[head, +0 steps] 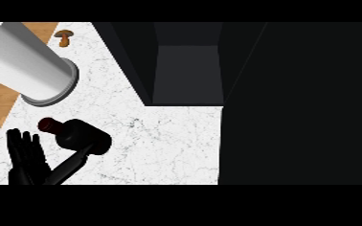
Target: Pick up the wine, place it into the cabinet and close the cabinet
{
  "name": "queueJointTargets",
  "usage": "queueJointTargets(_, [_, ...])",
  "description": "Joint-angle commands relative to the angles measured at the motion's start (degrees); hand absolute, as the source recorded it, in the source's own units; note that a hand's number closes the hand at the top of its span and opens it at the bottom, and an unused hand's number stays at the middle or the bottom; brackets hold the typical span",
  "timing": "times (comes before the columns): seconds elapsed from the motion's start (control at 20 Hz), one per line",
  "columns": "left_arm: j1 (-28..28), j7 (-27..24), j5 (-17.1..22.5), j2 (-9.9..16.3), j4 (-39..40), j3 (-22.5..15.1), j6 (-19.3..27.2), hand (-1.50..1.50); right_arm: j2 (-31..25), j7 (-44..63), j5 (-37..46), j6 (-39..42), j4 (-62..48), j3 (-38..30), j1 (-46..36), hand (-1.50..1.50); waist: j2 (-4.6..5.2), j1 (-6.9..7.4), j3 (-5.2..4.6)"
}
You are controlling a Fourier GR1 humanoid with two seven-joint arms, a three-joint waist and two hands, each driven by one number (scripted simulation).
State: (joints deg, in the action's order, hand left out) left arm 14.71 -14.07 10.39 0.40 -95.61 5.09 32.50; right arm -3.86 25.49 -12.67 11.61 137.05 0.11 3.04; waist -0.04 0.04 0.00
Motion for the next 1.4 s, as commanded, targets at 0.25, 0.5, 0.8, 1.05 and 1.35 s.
queueJointTargets(0.25, [-3.3, -9.9, 8.8, 1.5, 14.7, 5.8, -7.6, -1.5, -0.6, -1.7, -3.3, 1.9, 1.3, -2.9, 3.1, -1.5, 0.01, -0.15, 0.0])
queueJointTargets(0.5, [-3.7, -8.4, 7.8, 1.0, 14.7, 3.7, -8.2, -1.5, 2.3, -1.7, 2.2, 0.2, 1.6, 1.7, 2.7, -1.5, 0.0, -0.04, 0.0])
queueJointTargets(0.8, [-6.6, -14.3, 8.4, -0.4, 22.7, 4.9, -8.3, -1.5, 1.0, -2.3, 0.5, 1.7, 0.4, -0.5, 2.8, -1.5, 0.01, -0.06, 0.01])
queueJointTargets(1.05, [-7.9, -24.9, 13.4, -0.4, 34.7, 7.7, -14.3, -1.5, 3.2, -1.7, 5.5, -0.4, 1.9, 3.8, 2.5, -1.5, 0.01, -0.06, -0.03])
queueJointTargets(1.35, [-10.1, -26.5, 17.1, -0.4, 38.3, 8.9, -19.3, -1.5, 1.4, -0.8, 3.1, 0.0, -0.5, 0.8, -0.1, -1.5, 0.01, 0.03, 0.0])
